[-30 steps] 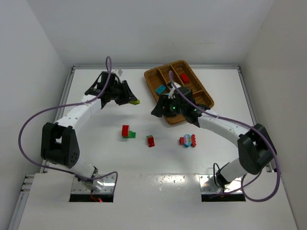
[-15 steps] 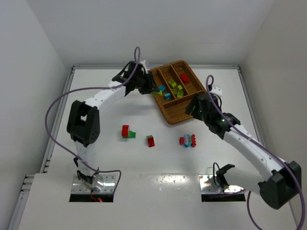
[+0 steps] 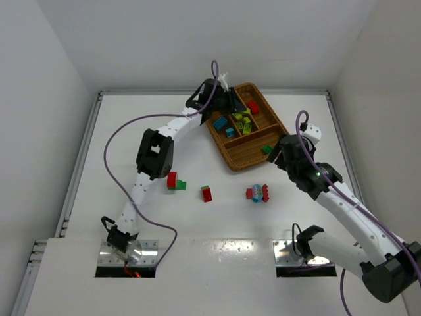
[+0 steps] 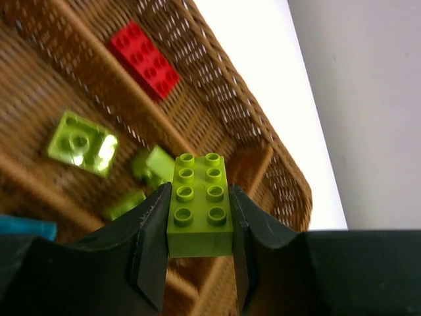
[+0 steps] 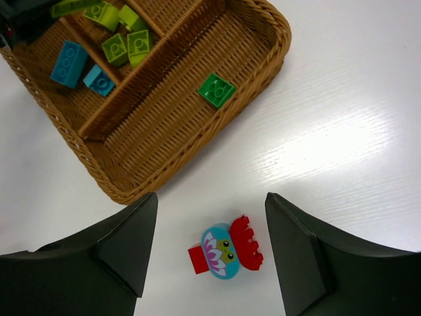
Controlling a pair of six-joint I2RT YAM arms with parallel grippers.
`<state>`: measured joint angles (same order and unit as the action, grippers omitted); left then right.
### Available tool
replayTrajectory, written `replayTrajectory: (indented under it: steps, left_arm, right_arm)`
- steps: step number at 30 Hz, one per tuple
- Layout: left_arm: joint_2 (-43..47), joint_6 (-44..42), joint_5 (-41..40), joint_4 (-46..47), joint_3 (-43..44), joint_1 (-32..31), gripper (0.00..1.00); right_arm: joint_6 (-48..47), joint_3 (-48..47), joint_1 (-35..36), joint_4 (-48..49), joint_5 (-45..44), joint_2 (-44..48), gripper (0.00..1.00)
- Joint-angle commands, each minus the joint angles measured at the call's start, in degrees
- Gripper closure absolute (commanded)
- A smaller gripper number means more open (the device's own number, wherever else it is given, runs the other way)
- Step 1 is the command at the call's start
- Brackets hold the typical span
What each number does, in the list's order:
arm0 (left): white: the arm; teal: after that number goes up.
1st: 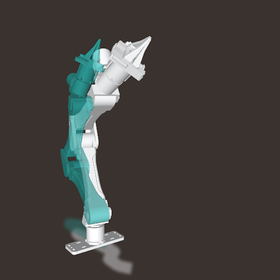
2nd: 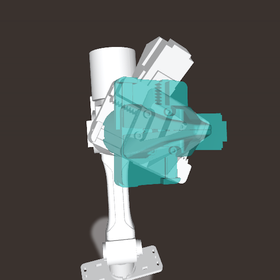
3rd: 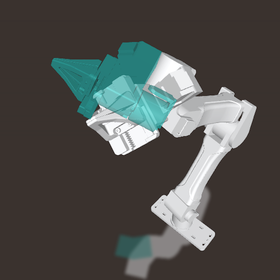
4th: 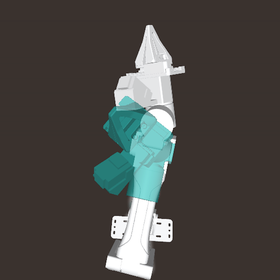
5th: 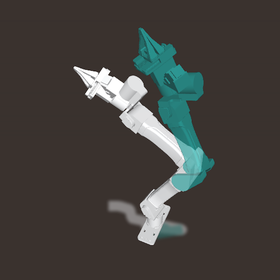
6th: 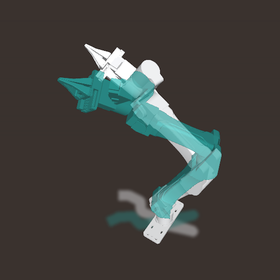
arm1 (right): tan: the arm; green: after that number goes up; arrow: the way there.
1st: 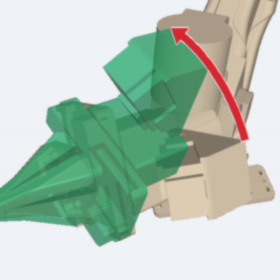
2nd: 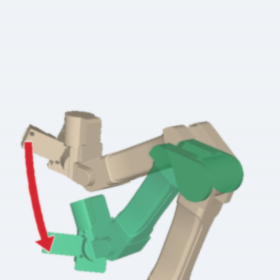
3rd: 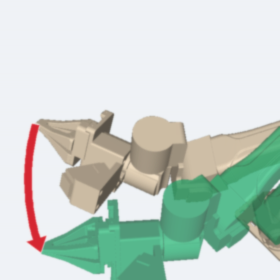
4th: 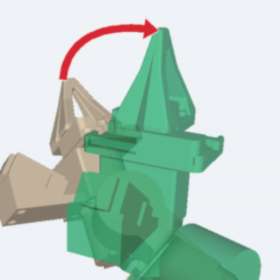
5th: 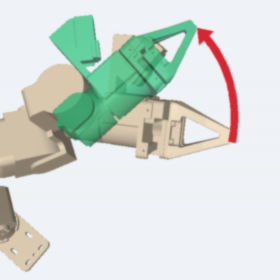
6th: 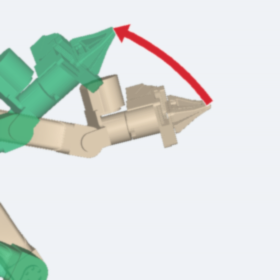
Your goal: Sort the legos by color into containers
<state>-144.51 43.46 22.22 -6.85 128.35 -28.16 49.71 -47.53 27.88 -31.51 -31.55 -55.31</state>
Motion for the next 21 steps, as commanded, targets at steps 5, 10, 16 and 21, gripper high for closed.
replayTrajectory:
  steps: [5, 10, 16, 21]
  left_arm:
    - [-4.12, 4.09, -2.18, 6.06, 7.08, 0.92, 0.98]
    - [-4.73, 4.09, -1.31, 6.59, 7.08, 0.92, 0.2]
    - [0.44, 3.56, 0.46, 4.84, 7.08, 0.92, 0.1]
    - [11.68, -0.91, 0.47, -0.69, 0.86, 2.05, 0.08]
  right_arm:
    - [0.13, -1.87, -0.11, -2.33, -3.08, -0.32, 0.32]
    - [-0.41, -2.39, -0.63, -2.33, -2.56, -1.38, 0.32]
    - [-1.63, -2.39, -0.63, -1.8, -0.45, -2.6, 0.32]
    - [-6.19, -4.85, -0.02, 0.3, 6.92, -6.99, 0.32]
